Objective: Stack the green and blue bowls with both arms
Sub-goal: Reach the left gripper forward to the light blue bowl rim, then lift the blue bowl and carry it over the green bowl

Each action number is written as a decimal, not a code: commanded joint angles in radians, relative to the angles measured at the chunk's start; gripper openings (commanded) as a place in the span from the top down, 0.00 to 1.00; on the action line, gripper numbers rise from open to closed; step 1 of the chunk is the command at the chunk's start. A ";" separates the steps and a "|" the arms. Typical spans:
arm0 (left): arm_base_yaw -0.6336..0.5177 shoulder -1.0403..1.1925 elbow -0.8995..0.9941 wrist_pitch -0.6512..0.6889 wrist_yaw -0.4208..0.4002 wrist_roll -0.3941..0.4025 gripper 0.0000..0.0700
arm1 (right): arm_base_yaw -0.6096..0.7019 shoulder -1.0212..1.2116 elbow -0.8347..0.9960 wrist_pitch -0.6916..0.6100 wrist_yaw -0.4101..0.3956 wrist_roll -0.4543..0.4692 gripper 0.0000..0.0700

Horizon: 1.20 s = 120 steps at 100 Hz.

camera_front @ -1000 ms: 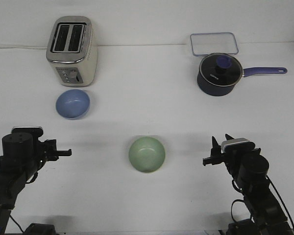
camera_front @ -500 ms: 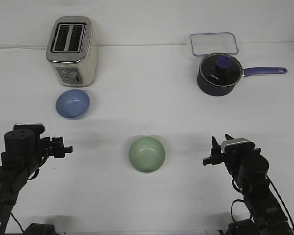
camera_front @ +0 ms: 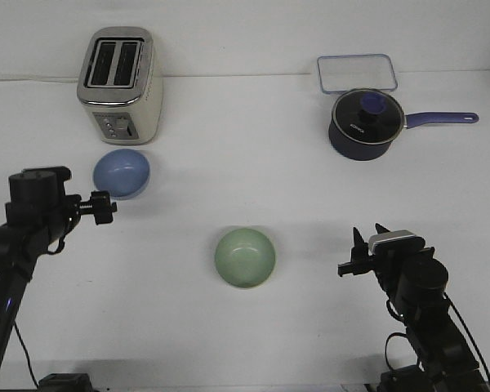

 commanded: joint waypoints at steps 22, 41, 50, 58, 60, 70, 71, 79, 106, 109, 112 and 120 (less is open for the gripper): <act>0.071 0.380 0.246 0.013 -0.004 0.008 0.28 | 0.000 0.003 0.002 0.016 0.003 0.000 0.54; 0.097 0.580 0.351 0.039 -0.004 0.008 0.29 | 0.000 0.003 0.002 0.016 0.003 0.001 0.54; 0.103 0.638 0.356 0.073 -0.004 0.008 0.29 | 0.000 0.003 0.002 0.015 0.003 0.002 0.54; 0.103 0.675 0.356 0.083 -0.004 0.008 0.29 | 0.000 0.003 0.002 0.012 0.003 0.003 0.54; 0.103 0.683 0.356 0.085 -0.004 0.008 0.29 | 0.000 0.003 0.002 0.011 0.003 0.003 0.54; 0.103 0.712 0.356 0.092 -0.004 0.007 0.29 | 0.000 0.003 0.002 0.008 0.003 0.003 0.54; 0.103 0.714 0.356 0.093 -0.004 0.007 0.29 | 0.000 0.003 0.002 0.008 0.003 0.003 0.54; 0.103 0.724 0.356 0.096 -0.004 0.006 0.38 | 0.000 0.003 0.002 0.008 0.003 0.003 0.54; 0.102 0.729 0.356 0.103 0.025 0.009 0.99 | 0.000 0.003 0.002 0.009 0.003 0.003 0.54; 0.102 0.729 0.356 0.105 0.038 0.009 0.99 | 0.000 0.003 0.002 0.009 0.003 0.003 0.54; 0.102 0.729 0.356 0.106 0.056 0.008 0.99 | 0.000 0.003 0.002 0.009 0.003 0.003 0.54; 0.104 0.726 0.356 0.108 0.094 0.003 0.99 | 0.000 0.003 0.002 0.009 0.003 0.003 0.54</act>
